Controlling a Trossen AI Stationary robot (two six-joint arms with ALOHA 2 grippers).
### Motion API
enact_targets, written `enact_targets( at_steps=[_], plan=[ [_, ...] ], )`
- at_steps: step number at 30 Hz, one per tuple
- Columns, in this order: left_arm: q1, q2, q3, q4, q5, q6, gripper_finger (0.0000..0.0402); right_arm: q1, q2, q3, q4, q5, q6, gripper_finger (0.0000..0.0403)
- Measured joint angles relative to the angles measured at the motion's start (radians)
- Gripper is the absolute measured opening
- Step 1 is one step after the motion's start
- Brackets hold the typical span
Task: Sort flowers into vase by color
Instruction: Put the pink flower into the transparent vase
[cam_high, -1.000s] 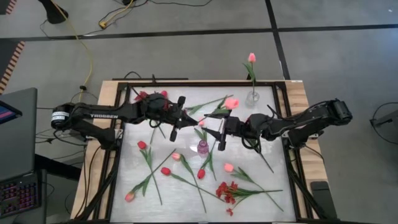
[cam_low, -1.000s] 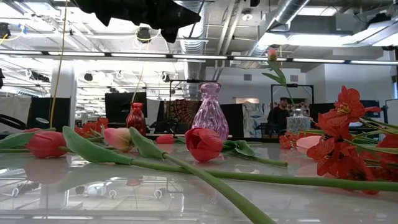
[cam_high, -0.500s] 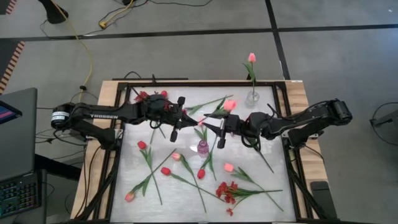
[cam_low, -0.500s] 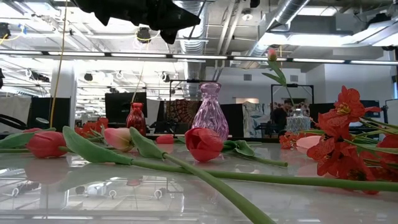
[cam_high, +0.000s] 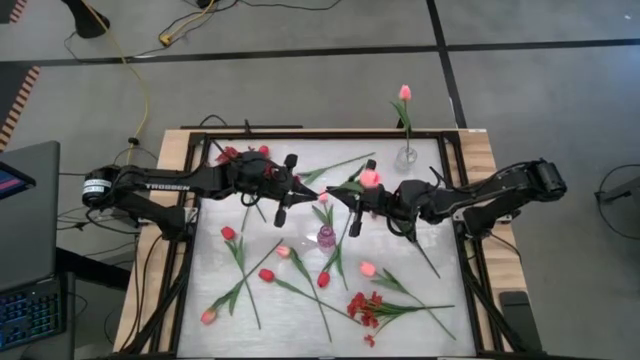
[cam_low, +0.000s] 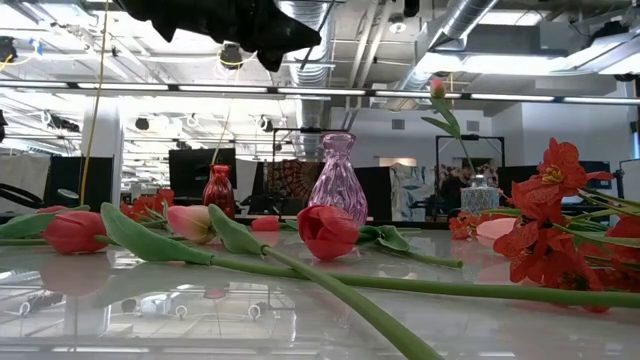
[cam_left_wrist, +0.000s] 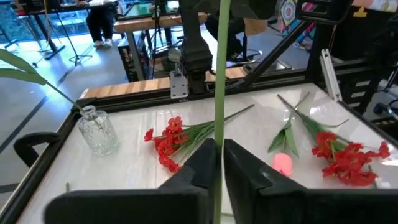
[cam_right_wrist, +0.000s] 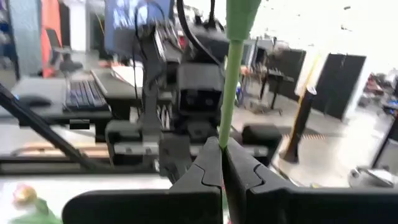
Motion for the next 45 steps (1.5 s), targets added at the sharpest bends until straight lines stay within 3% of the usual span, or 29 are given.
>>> enact_targets(
  at_steps=[5, 9, 14, 20, 26, 30, 35, 45],
  plan=[
    [0.000, -0.003, 0.000, -0.033, -0.088, 0.029, 0.0108, 0.011, -0.067, 0.000, -0.180, 0.076, 0.075, 0.0030],
    [0.000, -0.038, 0.001, -0.102, -0.200, 0.030, 0.0169, 0.026, -0.159, 0.000, -0.409, 0.199, 0.140, 0.0027],
    [0.000, -0.098, 0.001, -0.221, -0.319, 0.002, 0.0211, -0.004, -0.330, -0.025, -0.622, 0.221, 0.252, 0.0026],
    [0.000, -0.111, 0.001, -0.241, -0.251, -0.036, 0.0213, -0.075, -0.586, -0.156, -0.745, 0.392, 0.354, 0.0025],
    [0.000, -0.111, 0.001, -0.236, -0.200, -0.051, 0.0213, -0.199, -0.731, -0.254, -0.796, 0.433, 0.458, 0.0026],
    [0.000, -0.111, 0.001, -0.233, -0.201, -0.052, 0.0213, -0.308, -0.757, -0.297, -0.835, 0.451, 0.505, 0.0026],
    [0.000, -0.111, 0.001, -0.225, -0.201, -0.060, 0.0213, -0.431, -0.758, -0.327, -0.827, 0.395, 0.504, 0.0026],
    [0.000, -0.110, 0.001, -0.211, -0.201, -0.054, 0.0213, -0.564, -0.744, -0.332, -0.776, 0.306, 0.486, 0.0026]
  ],
)
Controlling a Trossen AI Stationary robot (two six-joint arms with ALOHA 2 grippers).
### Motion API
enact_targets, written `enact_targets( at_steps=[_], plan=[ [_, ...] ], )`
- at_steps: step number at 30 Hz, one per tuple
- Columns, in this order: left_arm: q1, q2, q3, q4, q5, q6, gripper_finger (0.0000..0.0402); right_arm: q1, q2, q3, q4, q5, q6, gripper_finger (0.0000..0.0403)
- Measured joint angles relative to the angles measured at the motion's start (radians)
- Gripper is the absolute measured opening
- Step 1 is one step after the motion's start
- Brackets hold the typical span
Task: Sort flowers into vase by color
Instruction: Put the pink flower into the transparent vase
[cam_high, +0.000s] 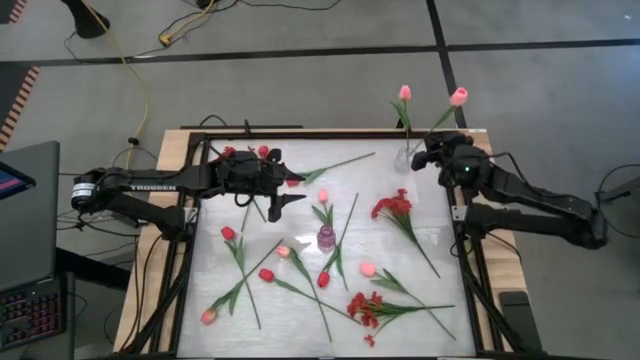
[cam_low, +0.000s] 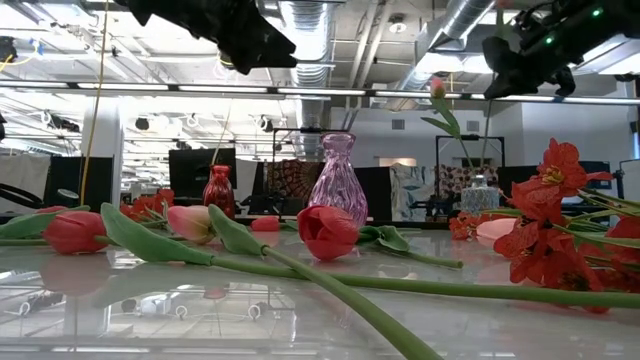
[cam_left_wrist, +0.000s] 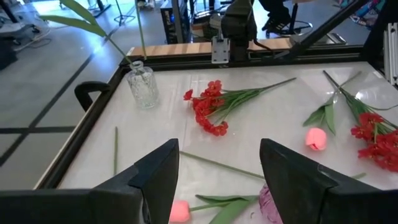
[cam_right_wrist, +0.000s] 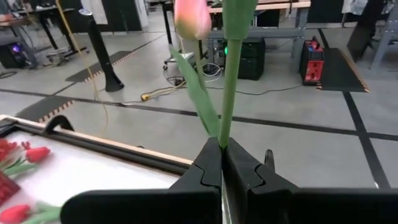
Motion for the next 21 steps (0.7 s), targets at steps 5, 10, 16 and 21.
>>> enact_targets(
  at_steps=[5, 10, 16, 21],
  plan=[
    [0.000, 0.025, 0.000, 0.020, -0.001, 0.003, 0.0213, -0.042, 0.041, 0.000, 0.017, -0.013, -0.025, 0.0026],
    [0.000, 0.053, 0.001, 0.029, -0.003, 0.003, 0.0213, -0.074, 0.086, 0.000, 0.065, -0.024, -0.054, 0.0026],
    [0.000, 0.063, 0.000, 0.010, 0.000, -0.004, 0.0213, -0.091, 0.116, 0.000, 0.082, -0.039, -0.069, 0.0026],
    [0.000, 0.063, -0.001, 0.015, 0.000, -0.004, 0.0213, -0.094, 0.143, 0.000, 0.089, -0.043, -0.065, 0.0026]
  ],
)
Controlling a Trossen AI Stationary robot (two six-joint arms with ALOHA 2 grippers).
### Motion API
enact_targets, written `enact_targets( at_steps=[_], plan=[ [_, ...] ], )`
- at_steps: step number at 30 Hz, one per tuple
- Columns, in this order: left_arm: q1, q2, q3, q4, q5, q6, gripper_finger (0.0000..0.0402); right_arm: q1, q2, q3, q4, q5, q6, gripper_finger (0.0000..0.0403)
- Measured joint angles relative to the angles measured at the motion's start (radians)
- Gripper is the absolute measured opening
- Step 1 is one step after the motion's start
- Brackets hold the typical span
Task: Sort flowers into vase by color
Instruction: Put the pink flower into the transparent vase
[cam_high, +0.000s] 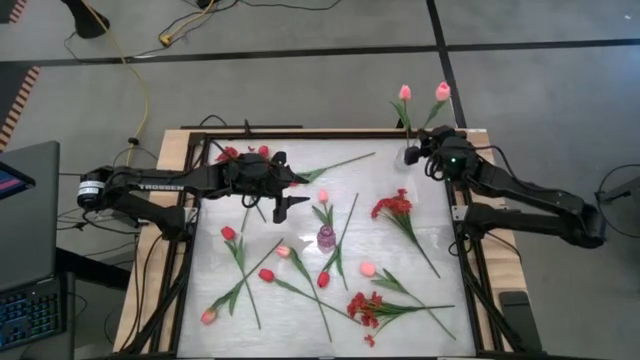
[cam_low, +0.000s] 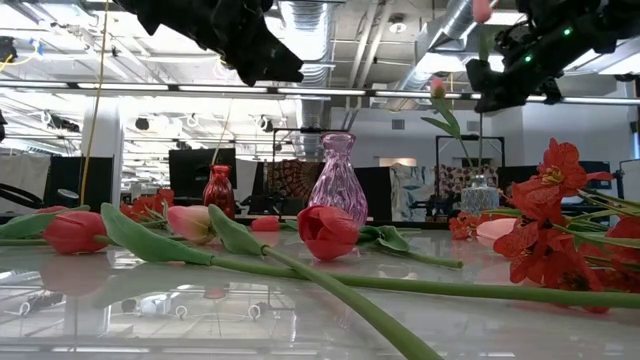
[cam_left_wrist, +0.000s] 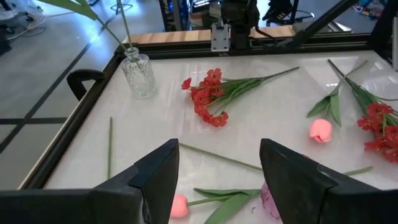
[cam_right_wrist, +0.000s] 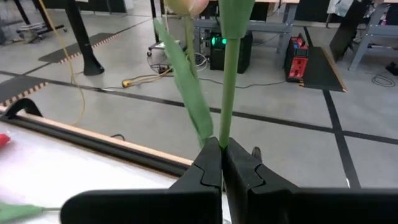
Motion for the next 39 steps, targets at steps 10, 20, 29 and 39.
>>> enact_targets(
  at_steps=[10, 20, 29, 39],
  plan=[
    [0.000, 0.000, 0.000, -0.001, 0.002, -0.009, 0.0212, 0.001, 0.097, 0.000, 0.014, -0.001, 0.049, 0.0034],
    [0.000, 0.000, 0.000, -0.028, 0.004, -0.014, 0.0212, 0.001, 0.148, 0.000, 0.009, 0.007, 0.072, 0.0050],
    [0.000, 0.000, 0.000, -0.033, 0.003, -0.019, 0.0212, 0.001, 0.135, 0.000, -0.065, 0.010, 0.041, 0.0054],
    [0.000, 0.000, 0.000, -0.033, 0.003, -0.032, 0.0212, 0.001, 0.128, 0.000, -0.107, 0.004, 0.040, 0.0177]
  ],
)
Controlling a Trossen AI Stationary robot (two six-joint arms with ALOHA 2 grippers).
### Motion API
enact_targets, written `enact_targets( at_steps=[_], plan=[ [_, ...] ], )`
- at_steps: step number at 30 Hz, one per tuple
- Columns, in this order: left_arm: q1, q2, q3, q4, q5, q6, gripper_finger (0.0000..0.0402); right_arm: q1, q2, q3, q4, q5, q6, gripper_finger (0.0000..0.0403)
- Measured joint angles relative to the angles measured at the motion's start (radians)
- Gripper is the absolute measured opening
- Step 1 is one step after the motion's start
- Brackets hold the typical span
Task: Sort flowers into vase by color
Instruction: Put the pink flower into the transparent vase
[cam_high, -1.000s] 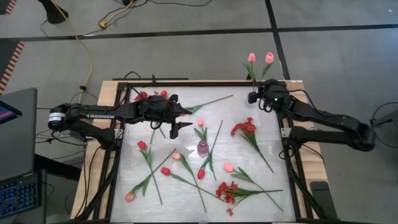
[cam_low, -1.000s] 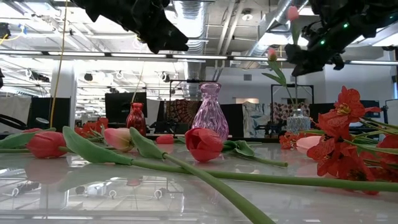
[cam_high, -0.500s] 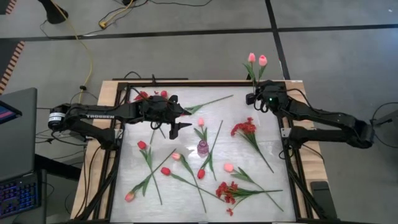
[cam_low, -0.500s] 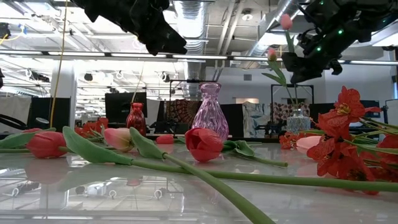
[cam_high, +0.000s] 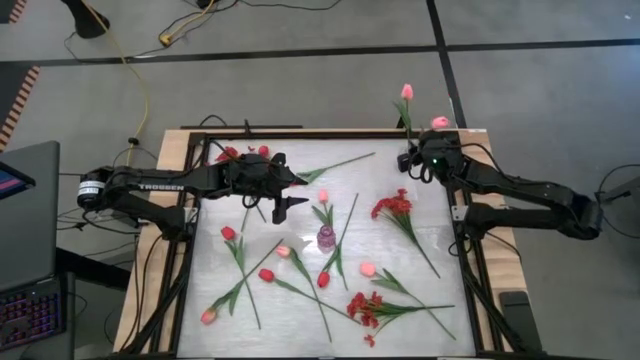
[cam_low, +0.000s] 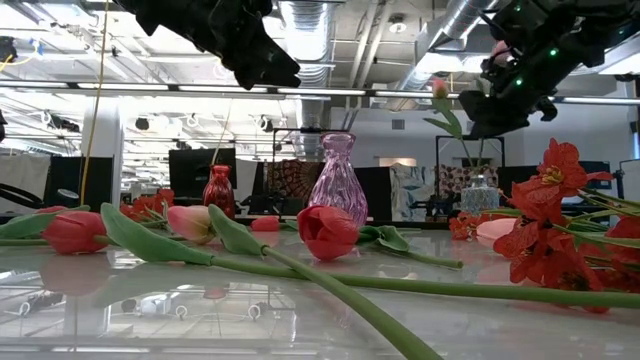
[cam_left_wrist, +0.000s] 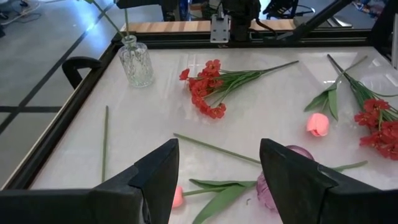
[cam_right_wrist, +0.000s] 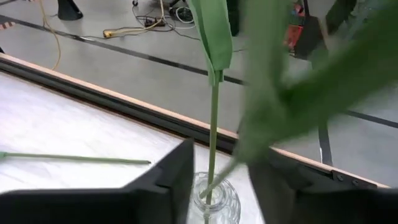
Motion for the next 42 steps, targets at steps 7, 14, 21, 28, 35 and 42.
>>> enact_targets(
  at_steps=[7, 14, 21, 28, 35, 42],
  plan=[
    [0.000, 0.000, 0.000, -0.002, 0.000, -0.006, 0.0212, 0.002, 0.000, 0.093, -0.230, -0.016, 0.034, 0.0256],
    [0.000, 0.000, 0.000, -0.006, 0.000, -0.006, 0.0212, 0.002, 0.002, 0.237, -0.586, -0.169, 0.128, 0.0260],
    [0.000, 0.000, 0.000, -0.009, 0.000, -0.006, 0.0212, 0.003, 0.002, 0.302, -0.783, -0.408, 0.245, 0.0260],
    [0.000, -0.002, 0.001, -0.155, 0.100, -0.060, 0.0212, 0.113, 0.002, 0.302, -0.771, -0.623, 0.294, 0.0260],
    [-0.036, -0.008, 0.001, -0.330, 0.138, -0.135, 0.0212, 0.382, 0.015, 0.302, -0.737, -0.661, 0.351, 0.0260],
    [-0.140, -0.008, 0.001, -0.393, 0.140, -0.084, 0.0212, 0.717, 0.100, 0.302, -0.578, -0.665, 0.376, 0.0260]
  ],
)
